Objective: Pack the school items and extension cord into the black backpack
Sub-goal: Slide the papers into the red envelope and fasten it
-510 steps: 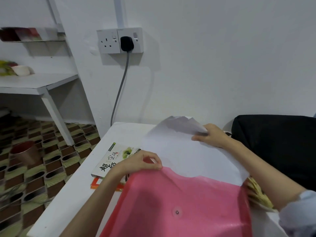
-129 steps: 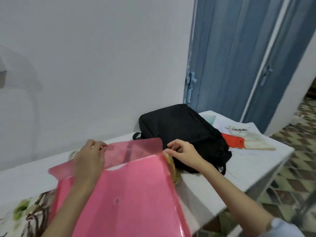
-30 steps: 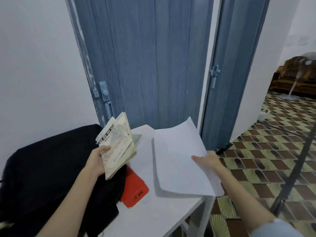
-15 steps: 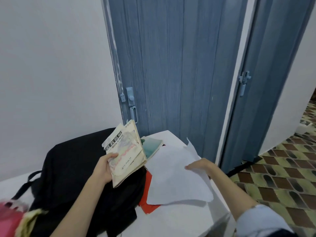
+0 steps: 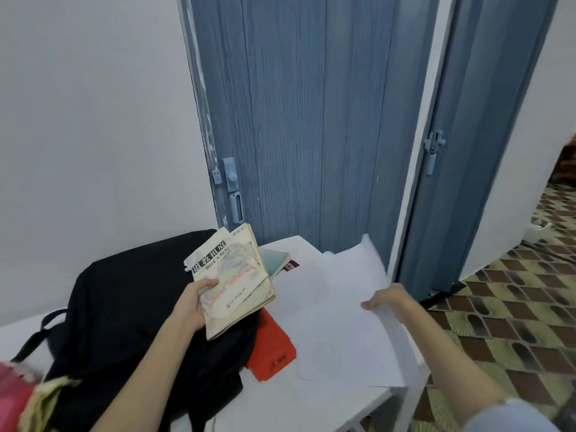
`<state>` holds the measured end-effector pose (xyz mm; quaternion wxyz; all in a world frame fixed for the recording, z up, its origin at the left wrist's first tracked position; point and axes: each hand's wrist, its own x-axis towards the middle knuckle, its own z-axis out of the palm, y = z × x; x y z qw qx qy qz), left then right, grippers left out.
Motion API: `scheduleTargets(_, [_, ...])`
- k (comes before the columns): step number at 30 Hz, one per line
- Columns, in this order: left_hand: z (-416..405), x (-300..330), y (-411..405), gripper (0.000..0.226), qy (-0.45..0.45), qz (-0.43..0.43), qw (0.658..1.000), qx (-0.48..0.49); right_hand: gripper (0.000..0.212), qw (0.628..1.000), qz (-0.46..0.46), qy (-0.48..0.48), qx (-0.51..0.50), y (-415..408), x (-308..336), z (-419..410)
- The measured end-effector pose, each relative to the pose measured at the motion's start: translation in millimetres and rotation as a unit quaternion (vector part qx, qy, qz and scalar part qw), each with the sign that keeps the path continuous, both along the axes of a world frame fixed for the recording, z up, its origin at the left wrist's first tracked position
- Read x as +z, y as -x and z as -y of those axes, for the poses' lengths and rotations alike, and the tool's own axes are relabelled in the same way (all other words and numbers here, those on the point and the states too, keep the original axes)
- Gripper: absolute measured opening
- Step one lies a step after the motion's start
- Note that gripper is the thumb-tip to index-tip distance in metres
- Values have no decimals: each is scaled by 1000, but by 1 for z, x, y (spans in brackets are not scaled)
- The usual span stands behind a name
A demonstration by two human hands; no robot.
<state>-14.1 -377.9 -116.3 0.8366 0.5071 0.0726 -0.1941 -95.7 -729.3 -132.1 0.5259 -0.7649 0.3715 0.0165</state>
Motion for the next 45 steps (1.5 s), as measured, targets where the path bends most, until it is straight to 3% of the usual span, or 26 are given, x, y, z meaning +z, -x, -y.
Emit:
scheduleTargets(3, [8,-1,-4,27,-49,7,999,-18,62,997,4,15,-73,37,12,32])
scheduleTargets(6, [36,0,-6,33,-158,39,985,-51,58,990,25,39,-131,80,21,44])
scheduleTargets(9, [72,-9,-5,33,-265,62,959,-82,49,989,54,62,-121,106,19,51])
scheduleTargets(11, [93,-24,-5,37,-288,54,951,-102,40,982,98,59,-150,122,26,58])
scheduleTargets(15, [118,-70,-21,59,-339,73,933,-99,45,966,188,49,-173,146,38,75])
scheduleTargets(17, [125,-74,-11,71,-403,103,905,-92,46,965,208,37,-157,152,44,74])
scheduleTargets(20, [134,-61,21,66,-529,194,825,-52,48,963,236,23,-130,151,47,63])
scheduleTargets(21, [138,-53,31,68,-518,217,826,-45,46,963,241,20,-122,149,47,58])
scheduleTargets(22, [140,-45,39,66,-474,233,848,-50,41,963,246,16,-111,147,46,52])
scheduleTargets(25, [148,-16,52,49,-238,186,943,-138,31,962,265,-1,-67,139,43,32])
scheduleTargets(28, [152,2,56,43,-123,196,960,-158,34,962,272,-7,-29,128,45,10])
scheduleTargets(30, [150,11,58,30,-110,230,960,-115,25,959,282,-5,-11,120,47,-1])
scheduleTargets(34, [137,28,65,23,-157,354,922,0,33,953,303,-8,11,113,56,-20])
scheduleTargets(36, [129,31,71,12,-164,392,904,42,39,945,326,-15,29,112,60,-28])
scheduleTargets(40, [113,39,92,10,-206,466,854,104,36,931,361,-12,59,111,65,-45])
scheduleTargets(45, [108,51,117,12,-286,556,750,216,23,909,414,20,48,106,69,-72])
